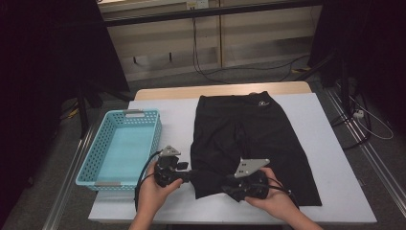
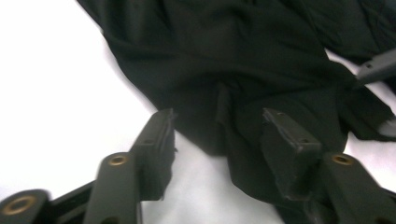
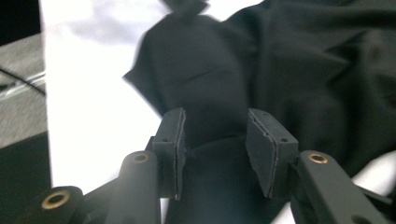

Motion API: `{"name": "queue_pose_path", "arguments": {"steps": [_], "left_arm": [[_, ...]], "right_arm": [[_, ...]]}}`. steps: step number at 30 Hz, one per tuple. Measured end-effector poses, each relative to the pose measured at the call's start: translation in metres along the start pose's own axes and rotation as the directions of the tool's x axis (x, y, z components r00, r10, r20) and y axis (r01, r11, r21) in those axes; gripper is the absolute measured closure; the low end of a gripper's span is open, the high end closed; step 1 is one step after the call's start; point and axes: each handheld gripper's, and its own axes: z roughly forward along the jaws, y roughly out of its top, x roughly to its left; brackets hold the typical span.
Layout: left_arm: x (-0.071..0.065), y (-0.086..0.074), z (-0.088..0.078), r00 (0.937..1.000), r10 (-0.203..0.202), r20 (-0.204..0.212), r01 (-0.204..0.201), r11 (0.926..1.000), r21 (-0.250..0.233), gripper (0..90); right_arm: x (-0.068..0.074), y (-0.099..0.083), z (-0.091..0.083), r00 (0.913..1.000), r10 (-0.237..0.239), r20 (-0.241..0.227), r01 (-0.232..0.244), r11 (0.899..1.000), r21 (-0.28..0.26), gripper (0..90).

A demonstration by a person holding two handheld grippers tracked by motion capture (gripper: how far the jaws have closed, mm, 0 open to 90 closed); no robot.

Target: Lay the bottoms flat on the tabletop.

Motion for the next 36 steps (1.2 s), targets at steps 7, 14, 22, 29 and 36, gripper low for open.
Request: {"name": "queue_pose_path", "arguments": {"steps": [7, 14, 22, 29, 36], "left_arm": [[-0.002, -0.003, 0.012, 0.9997, 0.010, -0.023, -0.009, 0.9985, 0.053, 65.7], [-0.003, 0.001, 0.018, 0.9997, 0.021, -0.011, -0.020, 0.9981, 0.059, 86.9], [0.000, 0.017, 0.022, 0.9993, 0.030, -0.022, -0.030, 0.9990, -0.032, 88.4], [-0.001, 0.016, 0.027, 0.9987, 0.047, -0.020, -0.047, 0.9988, -0.014, 83.6], [0.000, 0.012, 0.019, 0.9965, 0.064, -0.054, -0.067, 0.9970, -0.040, 68.8]], "right_arm": [[0.008, -0.003, 0.007, 0.9970, -0.068, 0.037, 0.066, 0.996, 0.060, 73.0], [-0.008, -0.008, 0.010, 0.9992, -0.038, 0.009, 0.037, 0.996, 0.083, 89.4], [-0.022, -0.009, -0.002, 0.9991, 0.007, 0.041, -0.009, 0.999, 0.054, 89.4], [-0.019, -0.009, -0.006, 0.9967, -0.011, 0.080, 0.007, 0.999, 0.054, 79.8], [-0.017, -0.011, -0.012, 0.9973, -0.007, 0.073, 0.002, 0.998, 0.061, 71.7]]}}
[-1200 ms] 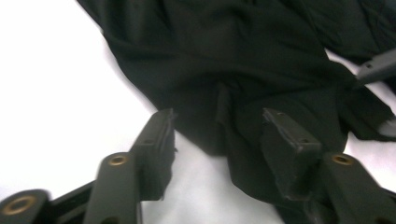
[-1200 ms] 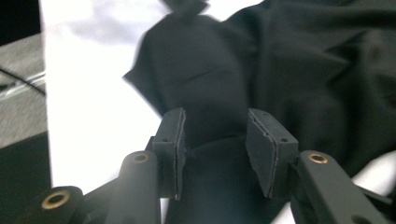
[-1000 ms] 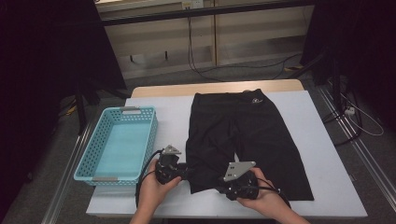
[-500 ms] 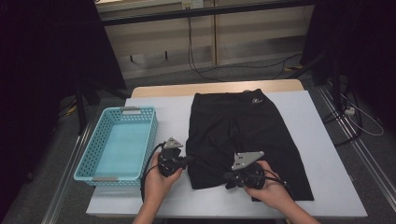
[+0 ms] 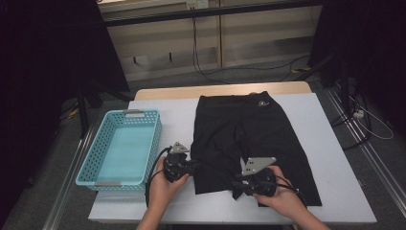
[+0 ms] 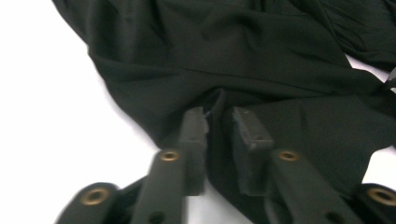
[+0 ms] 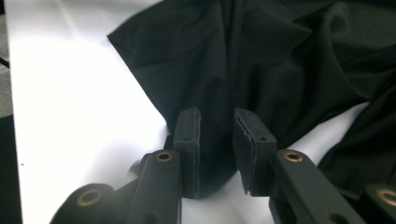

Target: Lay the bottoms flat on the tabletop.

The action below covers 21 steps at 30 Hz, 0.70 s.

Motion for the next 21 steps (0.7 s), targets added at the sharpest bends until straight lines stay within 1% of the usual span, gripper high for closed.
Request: {"name": "queue_pose_path", "arguments": {"steps": [2, 3, 4, 5, 6, 7, 9, 12, 15, 16, 17, 19, 20, 21], "left_arm": [[0.000, -0.001, -0.003, 0.9990, 0.026, -0.036, -0.027, 0.9993, -0.027, 53.6], [0.000, -0.002, -0.004, 0.9991, 0.022, -0.037, -0.023, 0.9992, -0.033, 46.8], [0.001, -0.002, -0.007, 0.9995, 0.015, -0.026, -0.016, 0.9991, -0.039, 43.4], [0.000, -0.002, -0.009, 0.9999, 0.000, -0.015, 0.000, 0.9989, -0.046, 40.3], [0.000, -0.003, -0.011, 0.9999, -0.010, -0.006, 0.010, 0.9992, -0.039, 37.3], [0.000, -0.004, -0.013, 0.9999, -0.014, -0.007, 0.013, 0.9992, -0.038, 35.5], [-0.001, -0.006, -0.016, 0.9999, -0.012, -0.004, 0.012, 0.9997, -0.023, 33.4], [-0.002, -0.010, -0.017, 0.9998, -0.018, 0.007, 0.018, 0.9998, 0.000, 33.8], [-0.005, -0.013, -0.014, 0.9996, -0.022, 0.019, 0.021, 0.9993, 0.031, 38.9], [-0.005, -0.014, -0.013, 0.9996, -0.021, 0.021, 0.020, 0.9988, 0.044, 41.8], [-0.006, -0.016, -0.011, 0.9993, -0.029, 0.023, 0.028, 0.9979, 0.059, 44.5], [-0.008, -0.017, -0.007, 0.9982, -0.039, 0.046, 0.035, 0.9958, 0.084, 51.9], [-0.009, -0.016, -0.007, 0.9988, -0.034, 0.035, 0.031, 0.9956, 0.089, 51.9], [-0.010, -0.016, -0.008, 0.9991, -0.028, 0.031, 0.025, 0.9950, 0.097, 54.6]], "right_arm": [[0.001, -0.001, 0.001, 0.9996, -0.009, 0.025, 0.009, 1.000, 0.021, 71.7], [0.001, -0.001, 0.003, 0.9991, -0.023, 0.035, 0.021, 0.999, 0.034, 71.7], [0.001, -0.001, 0.004, 0.9985, -0.032, 0.045, 0.030, 0.999, 0.043, 71.7], [0.000, -0.002, 0.005, 0.9980, -0.036, 0.053, 0.034, 0.998, 0.047, 71.7], [0.000, -0.002, 0.005, 0.9982, -0.034, 0.050, 0.031, 0.998, 0.050, 71.7], [-0.001, -0.002, 0.004, 0.9982, -0.033, 0.050, 0.031, 0.998, 0.049, 71.6], [-0.002, -0.002, 0.002, 0.9970, -0.031, 0.071, 0.027, 0.998, 0.049, 68.0], [-0.005, -0.003, -0.001, 0.9977, 0.000, 0.068, -0.002, 1.000, 0.030, 61.3], [-0.007, -0.004, -0.004, 0.9965, 0.008, 0.084, -0.010, 1.000, 0.021, 57.8], [-0.008, -0.004, -0.005, 0.9959, 0.016, 0.089, -0.018, 1.000, 0.021, 56.6], [-0.009, -0.005, -0.005, 0.9956, 0.017, 0.092, -0.019, 1.000, 0.020, 56.6], [-0.009, -0.005, -0.005, 0.9953, 0.024, 0.094, -0.026, 0.999, 0.025, 56.6], [-0.010, -0.006, -0.005, 0.9954, 0.022, 0.094, -0.024, 0.999, 0.026, 56.6], [-0.010, -0.006, -0.004, 0.9954, 0.023, 0.093, -0.026, 0.999, 0.025, 56.6]]}}
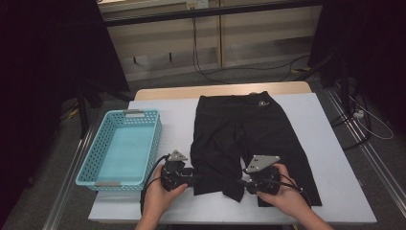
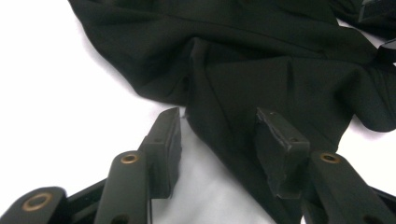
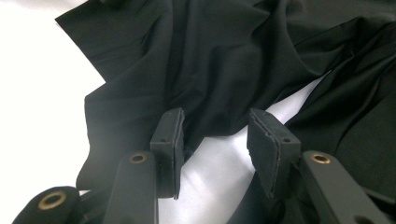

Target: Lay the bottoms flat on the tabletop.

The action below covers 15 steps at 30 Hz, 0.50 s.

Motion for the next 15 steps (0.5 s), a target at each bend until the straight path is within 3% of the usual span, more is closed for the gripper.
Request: {"name": "queue_pose_path", "arguments": {"steps": [2, 5, 9, 15], "left_arm": [[0.000, 0.000, 0.000, 0.9996, -0.015, 0.022, 0.015, 0.9998, 0.014, 65.2], [-0.001, 0.001, 0.000, 0.9995, -0.016, 0.025, 0.016, 0.9996, 0.025, 72.2], [-0.002, 0.001, 0.000, 0.9985, -0.025, 0.050, 0.022, 0.9988, 0.044, 81.7], [0.002, 0.004, -0.007, 0.9959, -0.031, 0.085, 0.024, 0.9963, 0.083, 87.1]], "right_arm": [[0.000, 0.000, 0.001, 1.0000, 0.000, -0.002, 0.000, 1.000, 0.005, 57.1], [0.000, 0.000, 0.004, 0.9999, 0.014, 0.005, -0.014, 1.000, 0.014, 60.7], [0.001, 0.001, 0.009, 0.9995, 0.012, -0.031, -0.010, 0.999, 0.034, 74.2], [0.004, 0.005, 0.011, 0.9991, -0.013, -0.041, 0.015, 0.999, 0.038, 88.6]]}}
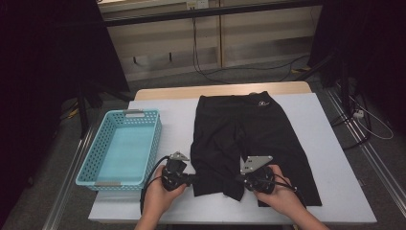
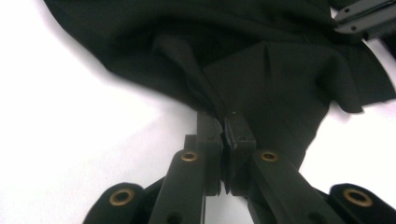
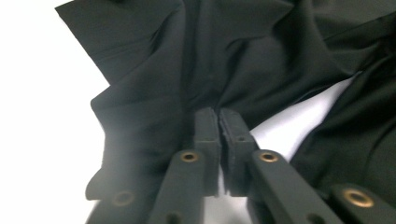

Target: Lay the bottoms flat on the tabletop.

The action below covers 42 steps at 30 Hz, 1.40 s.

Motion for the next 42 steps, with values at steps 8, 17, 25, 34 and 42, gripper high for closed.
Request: {"name": "queue_pose_path", "arguments": {"steps": [8, 17, 25, 34, 42], "left_arm": [[0.007, 0.001, -0.026, 0.9990, -0.010, 0.044, 0.013, 0.9981, -0.061, 87.1], [0.013, 0.001, -0.013, 0.9997, -0.022, -0.004, 0.022, 0.9969, -0.075, 83.8], [0.015, -0.001, -0.011, 0.9994, -0.030, -0.020, 0.028, 0.9963, -0.081, 81.8], [0.014, -0.003, -0.007, 0.9995, -0.015, -0.028, 0.012, 0.9952, -0.097, 58.9], [0.009, -0.006, -0.011, 0.9995, -0.018, -0.026, 0.016, 0.9975, -0.069, 51.0]], "right_arm": [[-0.011, -0.004, -0.006, 0.9989, 0.045, 0.010, -0.044, 0.998, -0.036, 87.3], [0.010, 0.010, -0.006, 0.9994, -0.026, 0.024, 0.029, 0.994, -0.101, 69.9], [0.032, 0.016, 0.008, 0.9901, -0.086, -0.111, 0.078, 0.994, -0.073, 67.5], [0.024, 0.008, 0.007, 0.9945, -0.073, -0.075, 0.070, 0.997, -0.042, 84.0], [0.012, 0.000, -0.003, 0.9962, -0.035, -0.080, 0.030, 0.997, -0.065, 73.5]]}}
